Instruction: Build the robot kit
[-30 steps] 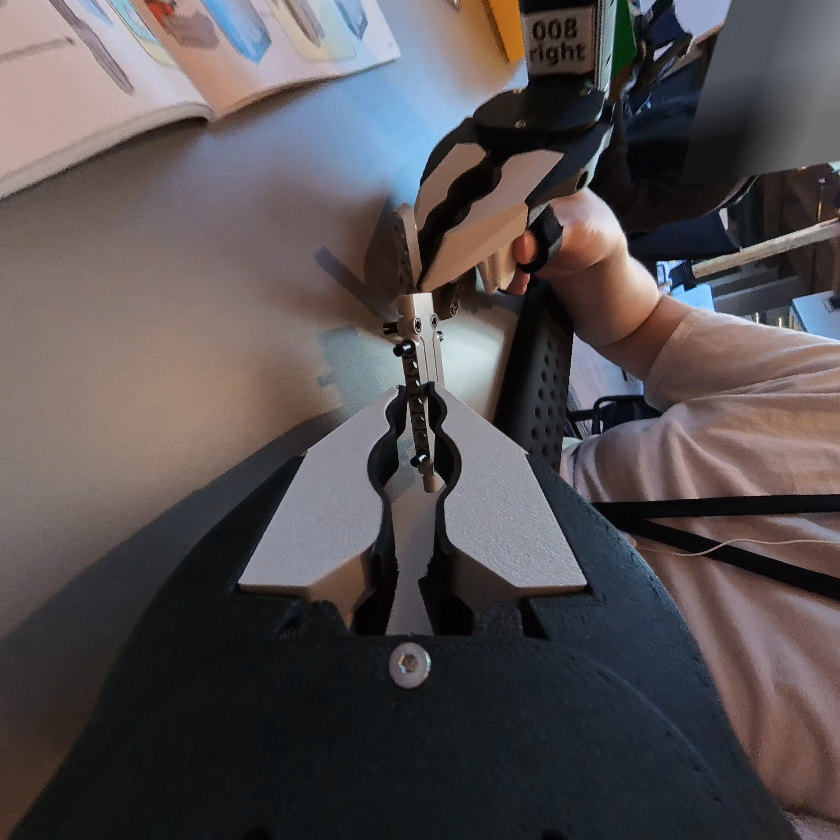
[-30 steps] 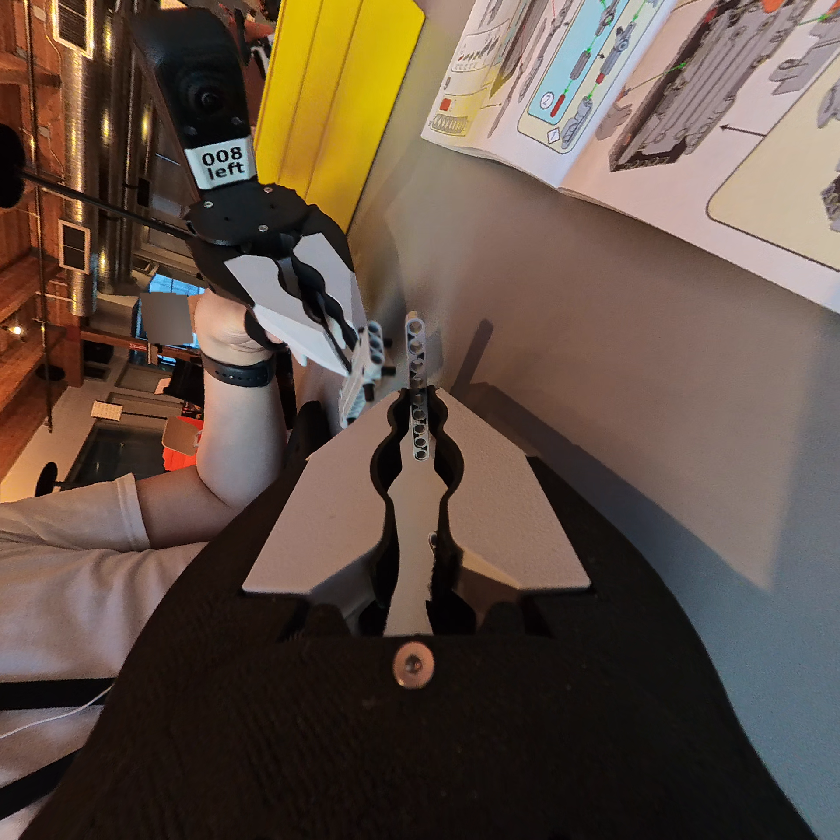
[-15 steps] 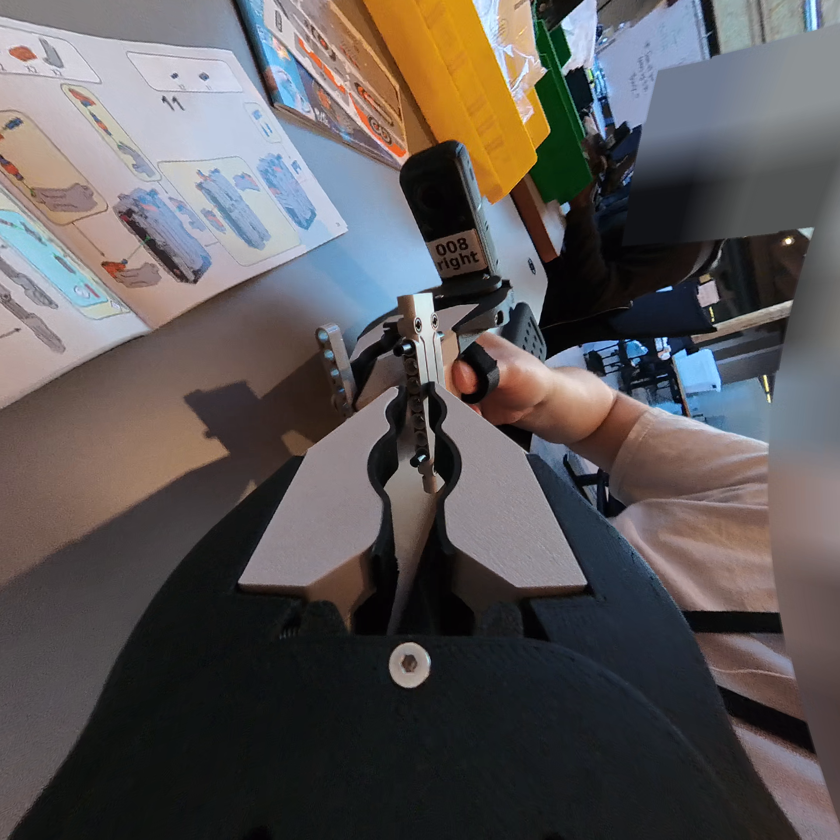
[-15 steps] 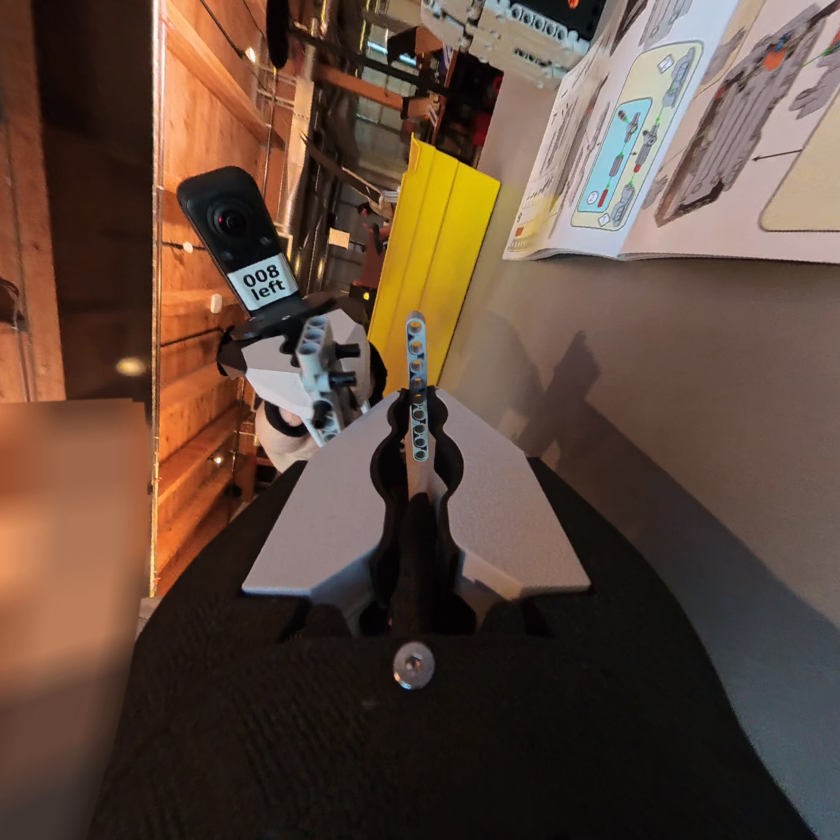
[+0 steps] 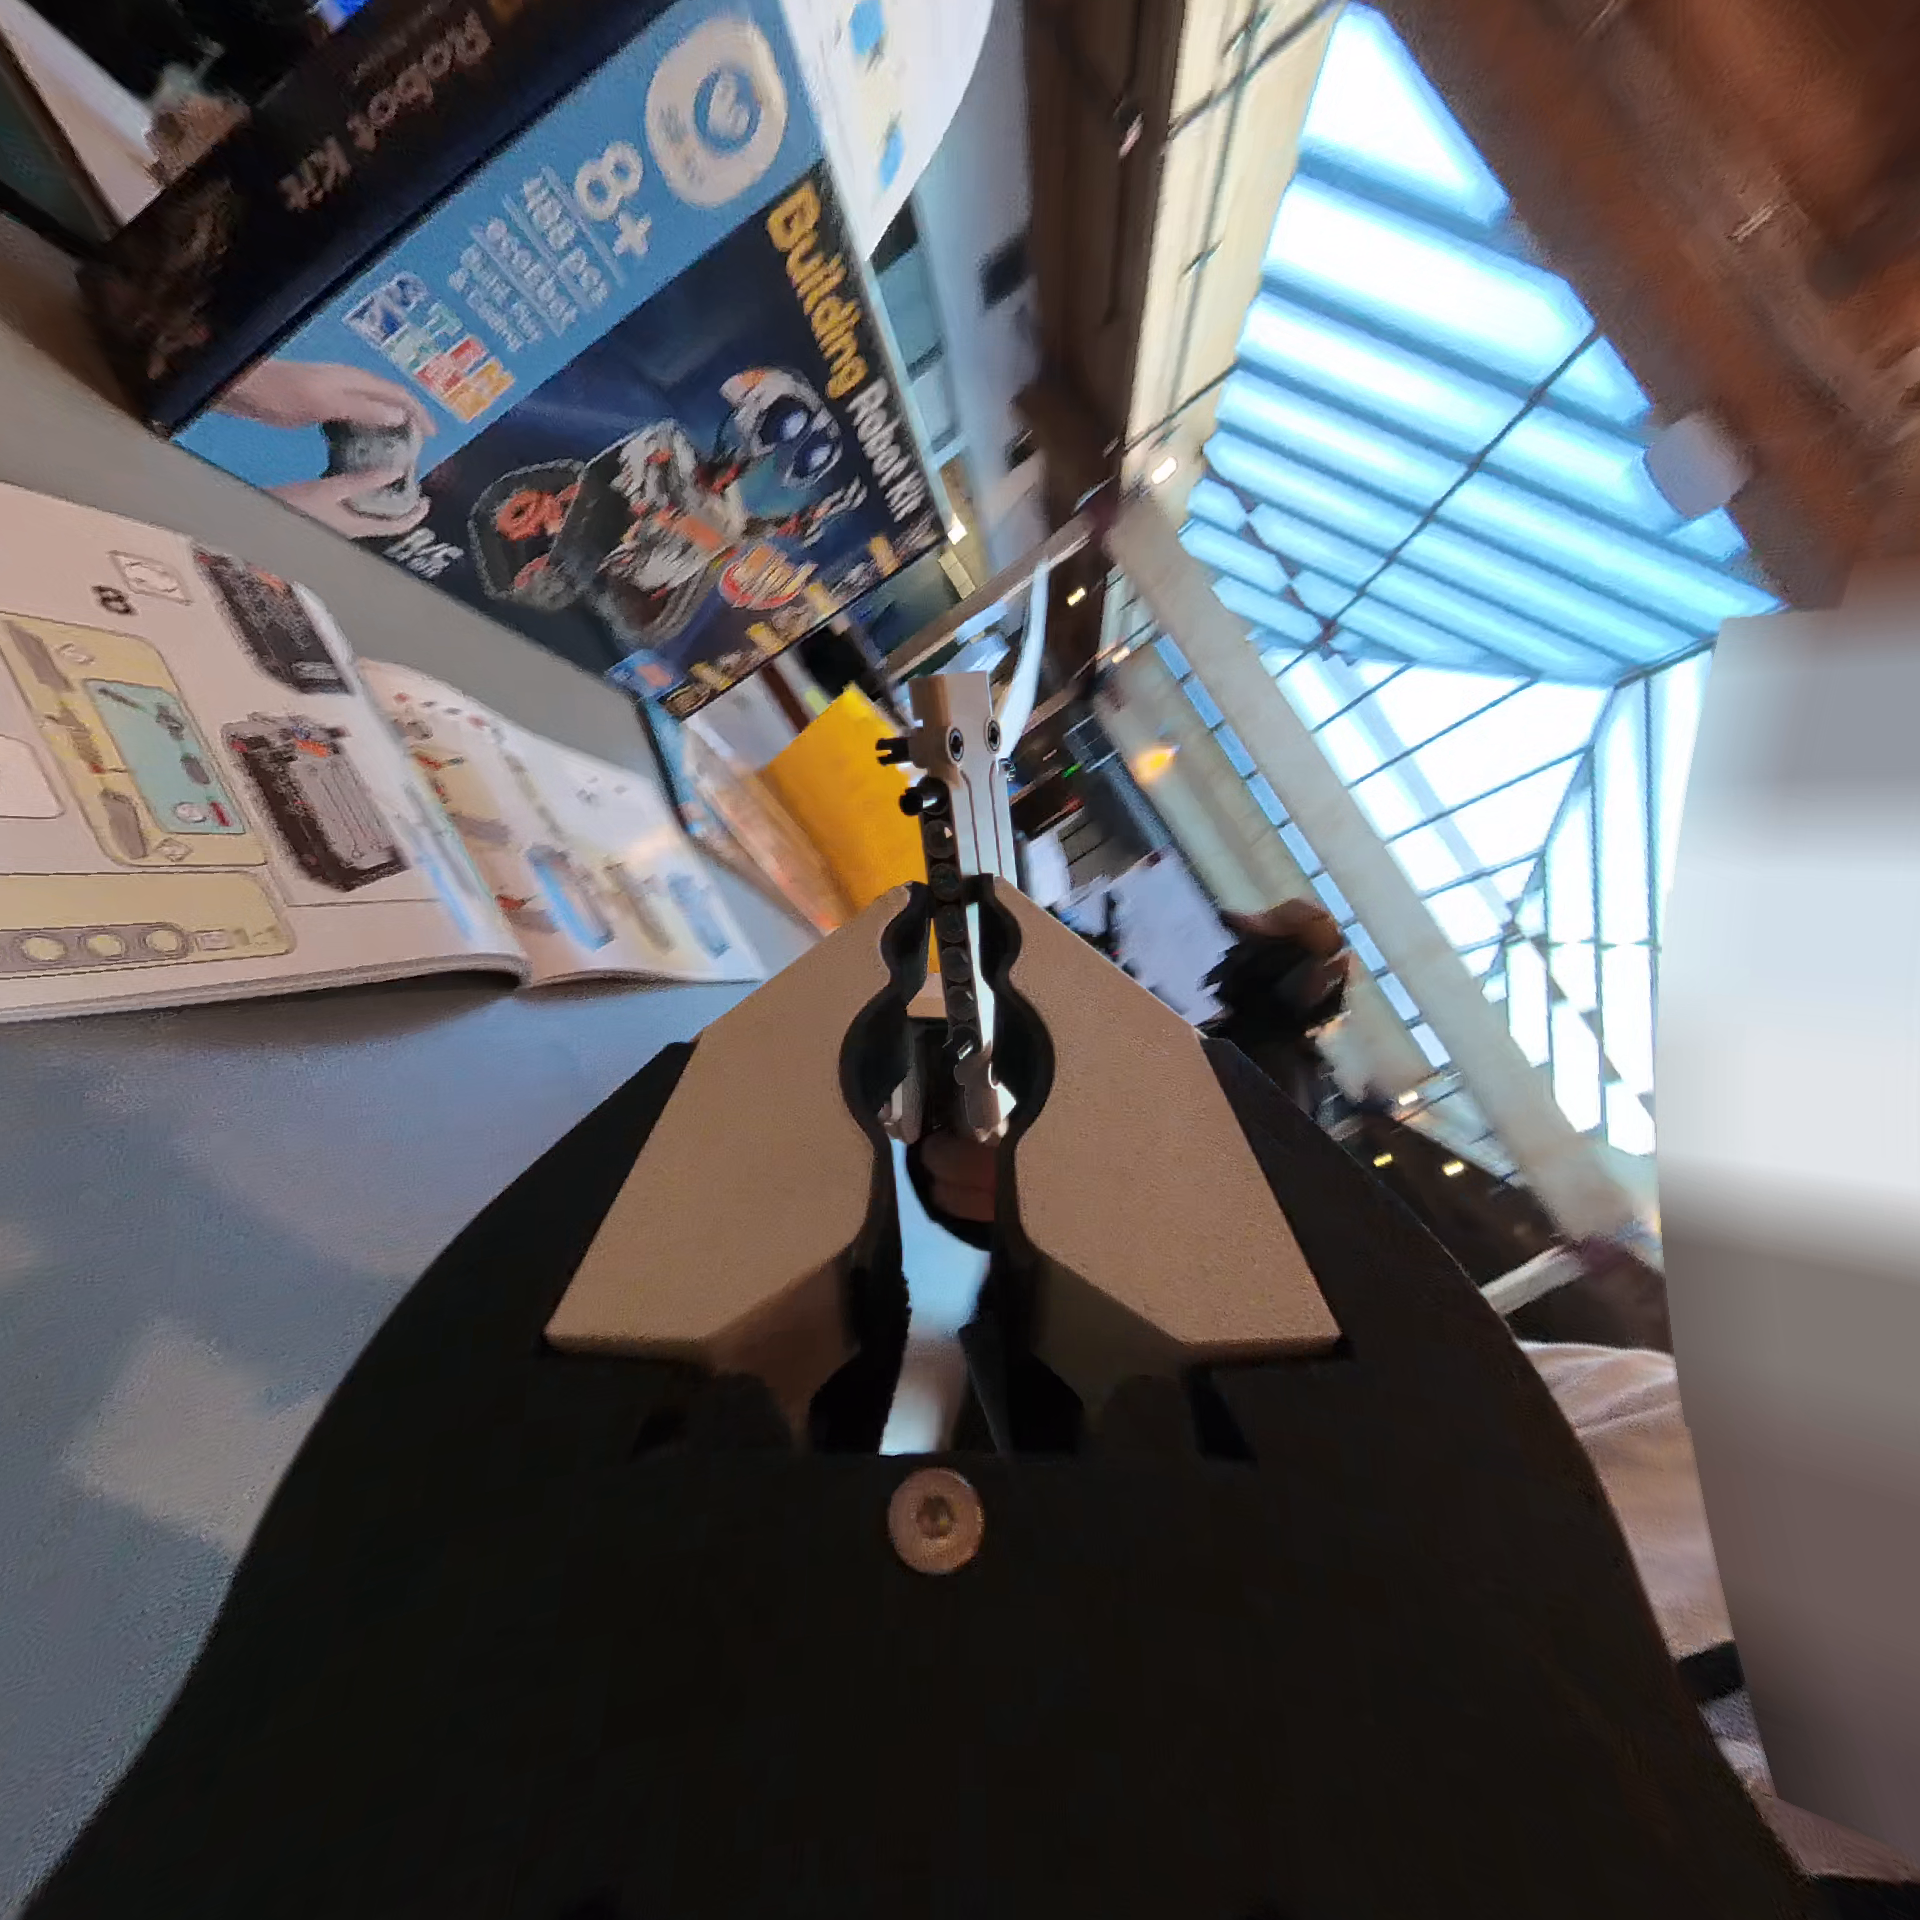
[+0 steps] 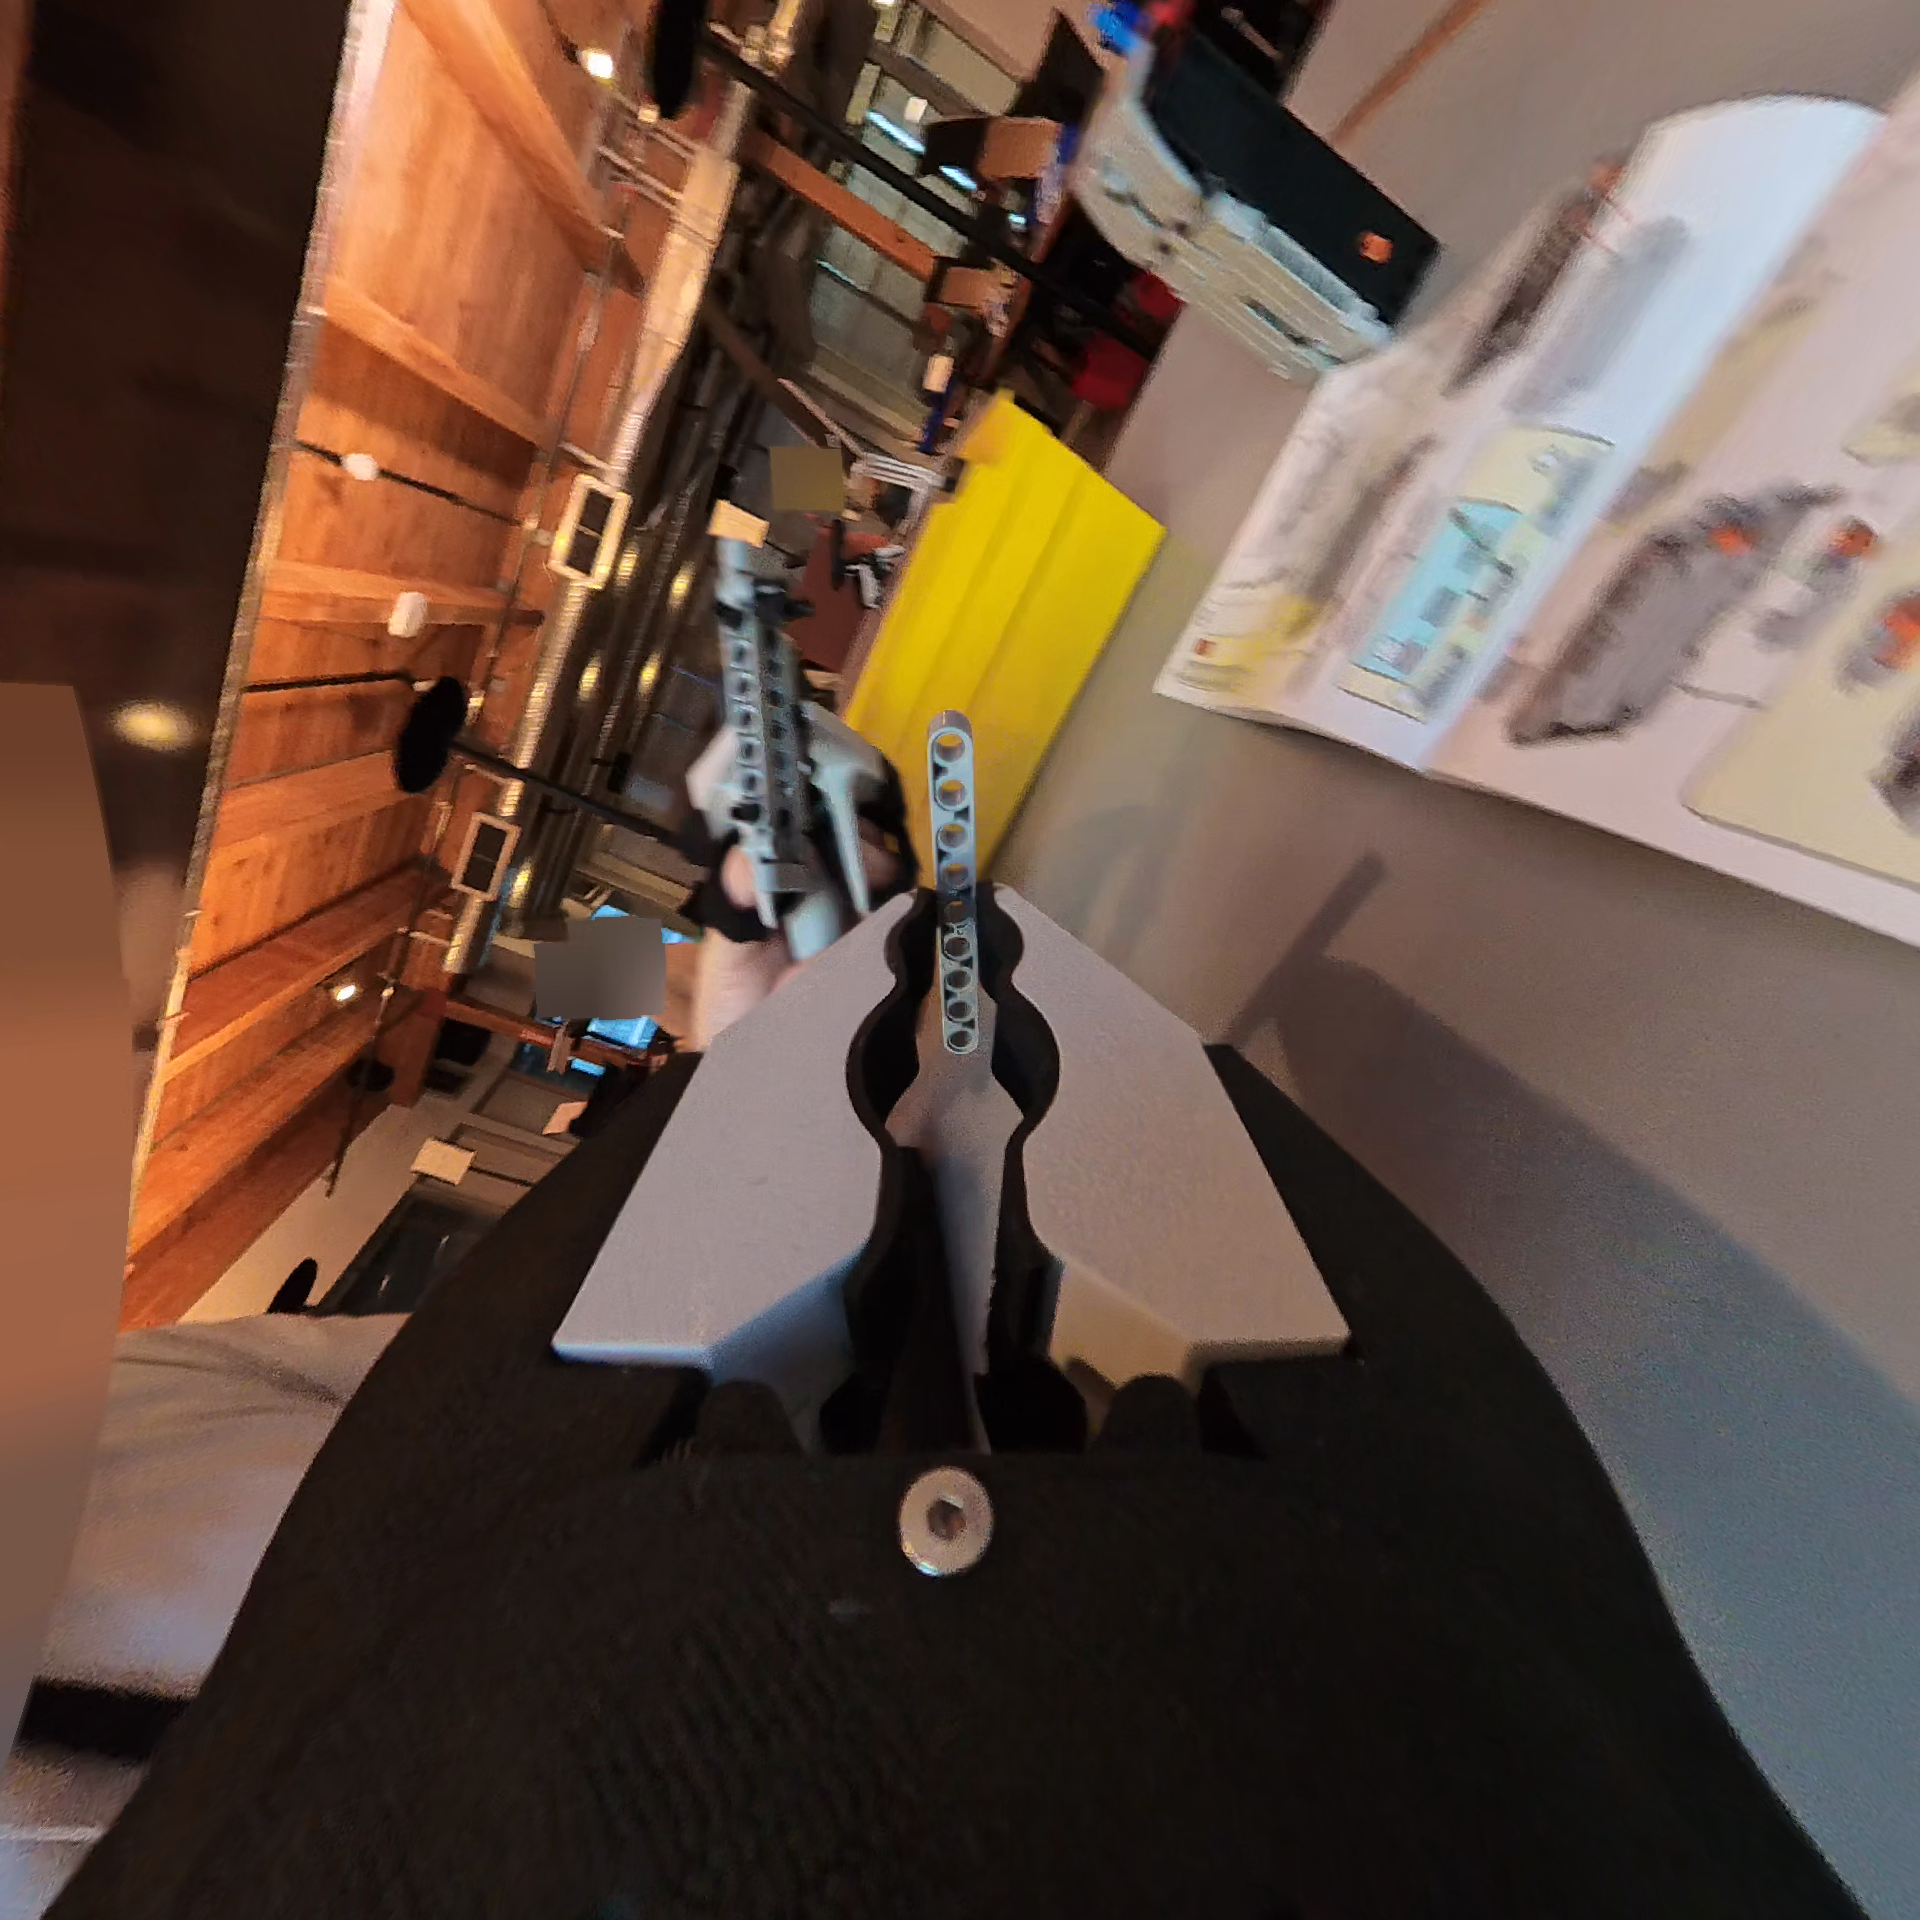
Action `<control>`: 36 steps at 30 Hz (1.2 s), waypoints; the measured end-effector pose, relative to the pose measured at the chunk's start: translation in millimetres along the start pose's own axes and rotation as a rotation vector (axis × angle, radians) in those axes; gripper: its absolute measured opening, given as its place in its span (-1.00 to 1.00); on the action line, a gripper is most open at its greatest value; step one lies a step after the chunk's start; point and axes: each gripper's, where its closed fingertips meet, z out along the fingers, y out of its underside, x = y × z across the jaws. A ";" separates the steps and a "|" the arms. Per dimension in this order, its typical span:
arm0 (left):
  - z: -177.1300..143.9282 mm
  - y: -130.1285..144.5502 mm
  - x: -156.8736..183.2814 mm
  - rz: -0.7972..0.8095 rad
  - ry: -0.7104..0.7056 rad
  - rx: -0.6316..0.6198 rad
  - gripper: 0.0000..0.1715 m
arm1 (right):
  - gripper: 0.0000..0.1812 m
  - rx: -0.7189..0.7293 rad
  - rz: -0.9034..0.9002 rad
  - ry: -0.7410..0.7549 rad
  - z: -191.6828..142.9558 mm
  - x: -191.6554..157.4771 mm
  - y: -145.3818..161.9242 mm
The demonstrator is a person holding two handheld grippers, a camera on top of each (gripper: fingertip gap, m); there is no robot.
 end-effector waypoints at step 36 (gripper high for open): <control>9.6 -0.6 79.3 0.817 -0.109 0.168 -0.94 | -0.94 0.013 -0.184 -0.180 28.7 -106.6 -42.5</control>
